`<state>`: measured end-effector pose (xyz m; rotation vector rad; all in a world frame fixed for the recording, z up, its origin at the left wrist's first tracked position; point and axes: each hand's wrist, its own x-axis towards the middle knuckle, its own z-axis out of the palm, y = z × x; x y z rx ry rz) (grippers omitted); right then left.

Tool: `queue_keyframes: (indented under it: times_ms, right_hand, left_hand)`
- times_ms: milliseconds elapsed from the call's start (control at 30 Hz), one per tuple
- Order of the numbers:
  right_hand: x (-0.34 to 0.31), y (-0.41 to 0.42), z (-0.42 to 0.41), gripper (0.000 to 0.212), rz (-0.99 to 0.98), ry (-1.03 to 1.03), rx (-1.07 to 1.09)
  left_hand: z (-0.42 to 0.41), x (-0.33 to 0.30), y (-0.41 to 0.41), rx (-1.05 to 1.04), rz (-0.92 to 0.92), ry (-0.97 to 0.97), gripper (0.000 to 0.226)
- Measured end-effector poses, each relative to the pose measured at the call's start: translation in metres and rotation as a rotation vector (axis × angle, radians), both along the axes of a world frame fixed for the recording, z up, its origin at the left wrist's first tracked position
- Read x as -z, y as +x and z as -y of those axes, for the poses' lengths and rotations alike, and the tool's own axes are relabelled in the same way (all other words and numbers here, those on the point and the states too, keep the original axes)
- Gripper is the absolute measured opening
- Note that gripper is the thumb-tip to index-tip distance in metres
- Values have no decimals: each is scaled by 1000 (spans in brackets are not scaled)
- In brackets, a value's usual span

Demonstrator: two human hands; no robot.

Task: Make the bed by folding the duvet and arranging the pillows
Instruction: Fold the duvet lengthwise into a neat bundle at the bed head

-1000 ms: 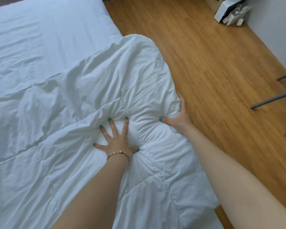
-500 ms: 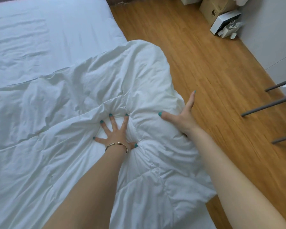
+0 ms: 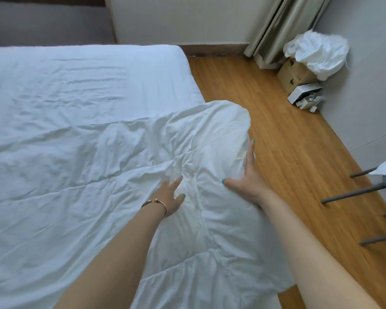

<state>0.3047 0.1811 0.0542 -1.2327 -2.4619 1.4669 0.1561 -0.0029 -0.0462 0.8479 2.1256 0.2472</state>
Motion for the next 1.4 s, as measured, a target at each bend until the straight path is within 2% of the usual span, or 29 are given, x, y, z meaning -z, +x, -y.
queue_keyframes:
  times_ms: [167, 333, 467, 633, 800, 900, 1000, 1067, 1133, 1200, 1267, 1300, 1333, 1367, 1400]
  right_hand:
    - [-45, -43, 117, 123, 36, 19, -147]
    - [-71, -100, 250, 116, 111, 93, -261]
    - [-74, -158, 346, 113, 171, 179, -406]
    - [-37, -204, 440, 110, 198, 181, -444]
    - [36, -217, 497, 107, 363, 217, -496]
    - [46, -232, 525, 105, 299, 222, -473]
    - [45, -247, 556, 105, 161, 297, -460]
    - [55, -252, 572, 101, 178, 270, -508]
    - [66, -251, 580, 89, 231, 173, -591]
    - [67, -244, 577, 64, 94, 132, -557]
    - [58, -228, 568, 45, -108, 293, -342]
    - [53, -217, 562, 43, -130, 493, -248]
    - [51, -205, 554, 49, -60, 724, -197]
    - [49, -192, 548, 63, 94, 846, -169]
    - [47, -183, 545, 80, 295, 806, -149]
  left_hand:
    - [105, -45, -33, 122, -95, -28, 64]
    - [223, -92, -83, 67, -120, 95, 57]
    - [321, -105, -131, 36, -142, 122, 54]
    - [416, -88, -160, -29, -128, 156, 50]
    - [489, -25, -158, -31, 3, 129, 50]
    - [504, 0, -166, -99, 54, 210, 46]
    - [493, -10, -183, -507, 113, 545, 39]
    - [480, -24, -198, -732, 239, 644, 38]
    - [471, -25, -211, -779, 349, 546, 63]
    - [466, -19, -215, -739, 335, 452, 91]
    - [457, -15, -213, -738, 264, 452, 107]
    - [450, -14, -210, -765, 224, 485, 113]
    - [441, -13, -206, -806, 170, 517, 116]
    - [433, -13, -203, -849, 122, 533, 116]
    - [426, -12, -200, -889, 86, 545, 110]
